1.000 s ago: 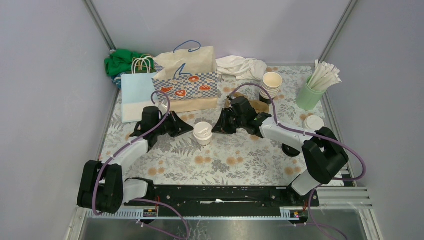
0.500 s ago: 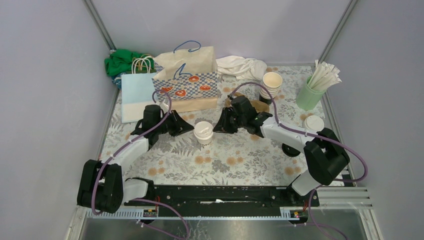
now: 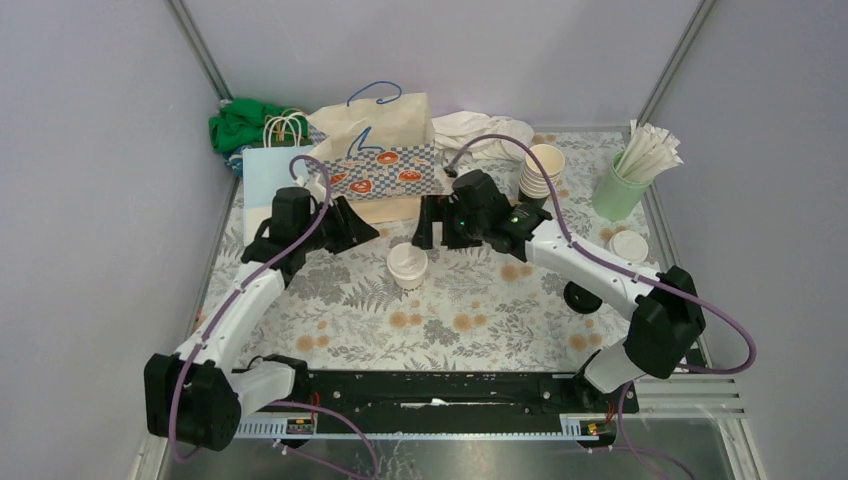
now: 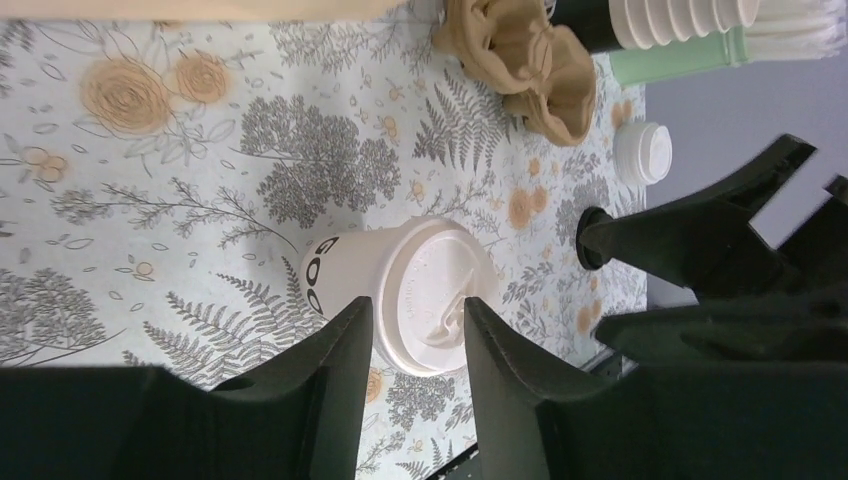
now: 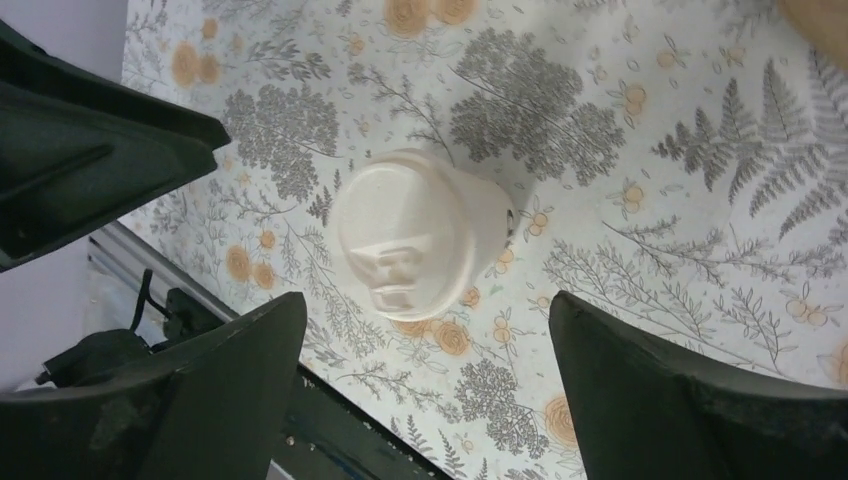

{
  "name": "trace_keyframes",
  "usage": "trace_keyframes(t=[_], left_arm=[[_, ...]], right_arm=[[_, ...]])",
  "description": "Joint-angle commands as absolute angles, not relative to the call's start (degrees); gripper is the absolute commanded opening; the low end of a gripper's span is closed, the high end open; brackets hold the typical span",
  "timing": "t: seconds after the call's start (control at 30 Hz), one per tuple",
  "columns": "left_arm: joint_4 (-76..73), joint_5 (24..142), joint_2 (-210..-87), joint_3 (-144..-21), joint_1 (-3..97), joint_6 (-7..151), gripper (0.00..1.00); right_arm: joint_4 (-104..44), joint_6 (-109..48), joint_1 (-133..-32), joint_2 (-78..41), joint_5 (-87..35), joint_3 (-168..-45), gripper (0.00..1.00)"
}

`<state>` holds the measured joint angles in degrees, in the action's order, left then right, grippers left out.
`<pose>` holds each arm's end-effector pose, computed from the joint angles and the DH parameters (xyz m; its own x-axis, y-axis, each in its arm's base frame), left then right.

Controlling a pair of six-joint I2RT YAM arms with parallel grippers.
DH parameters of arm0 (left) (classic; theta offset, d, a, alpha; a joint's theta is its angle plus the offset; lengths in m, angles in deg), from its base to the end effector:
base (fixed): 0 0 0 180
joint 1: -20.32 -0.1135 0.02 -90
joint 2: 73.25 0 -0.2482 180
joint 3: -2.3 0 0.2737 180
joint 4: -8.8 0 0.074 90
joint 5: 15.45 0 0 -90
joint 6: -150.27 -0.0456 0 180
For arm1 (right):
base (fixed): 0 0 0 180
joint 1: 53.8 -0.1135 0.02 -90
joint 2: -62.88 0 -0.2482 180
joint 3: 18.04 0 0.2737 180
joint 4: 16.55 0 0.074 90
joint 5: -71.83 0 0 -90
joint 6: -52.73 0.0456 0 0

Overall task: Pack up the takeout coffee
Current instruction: Close the cup lid on the coffee cup.

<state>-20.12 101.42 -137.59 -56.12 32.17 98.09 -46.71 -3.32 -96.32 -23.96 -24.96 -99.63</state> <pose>0.2687 -0.0774 0.2435 -0.7766 -0.3959 -0.4900 0.0886 0.7014 -0.7072 0.2735 0.2582 0.2672 -0.7687 0.0475 -0.6378 -0.3771 0.7718 0.5120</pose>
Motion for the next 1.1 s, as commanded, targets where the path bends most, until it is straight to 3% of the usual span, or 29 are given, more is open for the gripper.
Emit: trace_keyframes(t=[0.0,0.07,0.27,0.43,1.07], left_arm=[[-25.6,94.9,-133.0,-60.4,32.0,93.6,0.47],[-27.2,92.5,-131.2,-61.2,31.5,92.8,0.51],[-30.2,85.7,-125.3,-61.9,28.3,92.0,0.82],[-32.3,80.6,-122.3,-63.1,27.1,90.8,0.99],[-31.2,74.7,-120.2,-63.6,26.9,91.1,0.99]], right_arm=[[-56.5,-11.6,-103.9,-26.5,-13.8,-110.0,1.0],[-59.2,-12.7,-106.4,-28.6,-10.4,-113.3,1.0],[-65.8,-14.5,-110.2,-35.7,-4.1,-121.0,1.0],[-69.9,-15.3,-111.0,-40.9,-2.9,-126.0,1.0],[-74.5,-16.7,-111.4,-49.8,-5.2,-136.0,1.0]])
